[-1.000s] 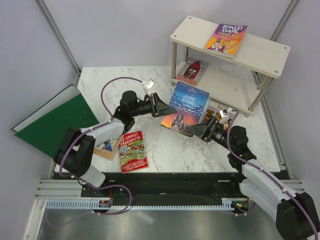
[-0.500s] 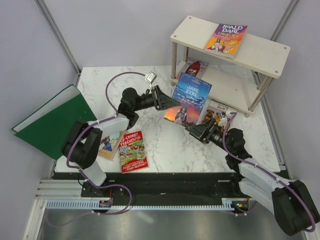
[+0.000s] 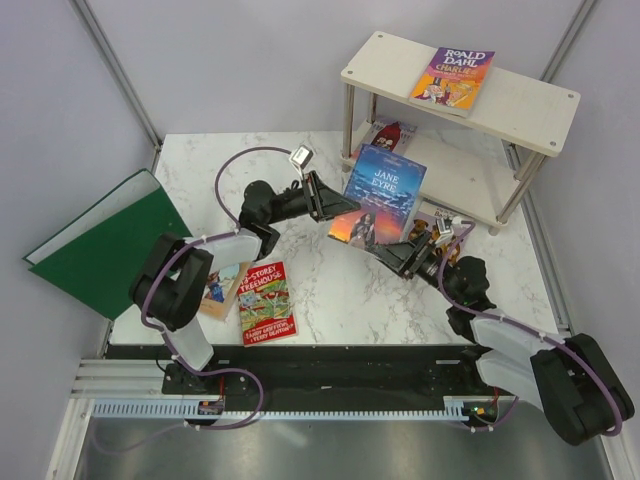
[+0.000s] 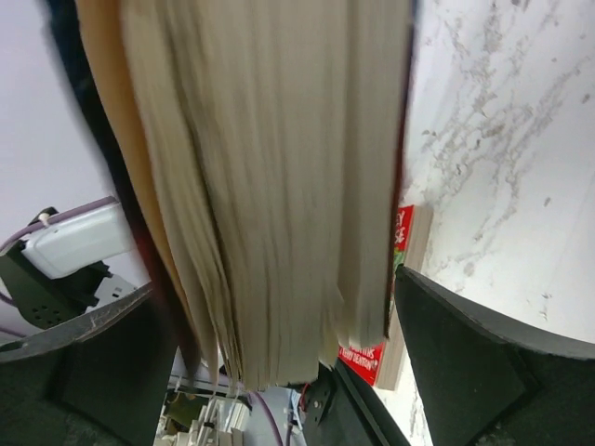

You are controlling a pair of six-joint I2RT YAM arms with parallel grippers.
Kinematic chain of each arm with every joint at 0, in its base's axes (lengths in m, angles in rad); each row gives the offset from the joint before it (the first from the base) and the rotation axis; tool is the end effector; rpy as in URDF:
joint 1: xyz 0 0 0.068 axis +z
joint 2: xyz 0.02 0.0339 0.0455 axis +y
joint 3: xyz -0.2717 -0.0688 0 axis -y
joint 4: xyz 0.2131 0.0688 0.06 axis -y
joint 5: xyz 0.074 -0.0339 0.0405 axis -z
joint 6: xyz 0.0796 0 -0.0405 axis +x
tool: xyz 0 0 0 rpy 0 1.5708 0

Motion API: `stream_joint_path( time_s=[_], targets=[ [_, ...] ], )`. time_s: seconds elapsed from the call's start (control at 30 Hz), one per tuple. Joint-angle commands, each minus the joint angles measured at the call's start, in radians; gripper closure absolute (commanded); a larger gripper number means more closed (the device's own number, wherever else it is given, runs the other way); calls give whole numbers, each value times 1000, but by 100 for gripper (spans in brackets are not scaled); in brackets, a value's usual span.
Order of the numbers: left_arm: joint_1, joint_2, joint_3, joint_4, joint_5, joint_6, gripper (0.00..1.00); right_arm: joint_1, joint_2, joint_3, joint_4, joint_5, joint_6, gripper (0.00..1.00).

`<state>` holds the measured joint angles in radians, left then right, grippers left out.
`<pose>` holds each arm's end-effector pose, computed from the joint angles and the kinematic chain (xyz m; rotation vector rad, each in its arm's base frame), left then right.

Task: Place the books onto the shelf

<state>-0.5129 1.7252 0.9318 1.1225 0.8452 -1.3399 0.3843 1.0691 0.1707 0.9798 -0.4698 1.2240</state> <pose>0.2967 -0.2354 0.3132 0.2507 1.6835 -1.9999 0.1844 0.1135 0.2342 0.2867 1.7131 1.5928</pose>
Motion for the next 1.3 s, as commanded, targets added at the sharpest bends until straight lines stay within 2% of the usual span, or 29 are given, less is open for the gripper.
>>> stream_joint_path(
  time_s=[0.0,0.23,0.3,0.4,0.43,0.47,0.53,0.57,0.6,0.63,0.7,0.77,0.8,0.83,0.87,0.9,1.1,1.27],
  targets=[
    [-15,-16,10,203,-3,-65,98,4,-89,29,17,28,-7,2],
    [-15,47,12,234,-9,-87,98,4,-219,33,-105,56,-14,2],
    [-15,45,10,209,-14,-53,98,4,-260,44,-167,62,-24,4],
    [-15,34,13,129,-21,7,98,5,-290,79,-263,60,-38,14],
    [-15,30,12,116,-31,21,98,4,-294,108,-295,62,-44,37],
    [-16,25,6,96,-38,28,98,4,-297,124,-394,69,-60,45],
    [-16,27,4,94,-41,36,98,4,-293,145,-420,63,-73,57],
    [-16,30,4,94,-41,36,98,4,-291,150,-434,63,-78,72],
    [-15,33,2,92,-40,39,98,4,-285,151,-446,68,-80,80],
    [-15,33,2,86,-38,42,98,4,-281,162,-470,75,-86,99],
    [-13,24,-1,15,-44,92,95,4,-270,179,-512,80,-133,100],
    [-12,-12,-7,-87,-63,160,86,4,-265,185,-529,97,-168,100],
    [-10,-36,-11,-248,-83,257,80,2,-270,193,-565,127,-202,100],
    [-9,-80,-17,-324,-145,307,70,2,-270,220,-669,169,-221,100],
    [-6,-110,-25,-411,-179,350,66,2,-267,230,-688,212,-240,100],
    [-4,-131,-28,-526,-243,419,63,-1,-258,234,-687,217,-279,100],
    [17,-301,-31,-841,-391,574,50,-56,-146,291,-619,180,-307,100],
    [16,-438,-2,-1111,-580,666,29,-125,-64,371,-586,149,-313,100]
  ],
)
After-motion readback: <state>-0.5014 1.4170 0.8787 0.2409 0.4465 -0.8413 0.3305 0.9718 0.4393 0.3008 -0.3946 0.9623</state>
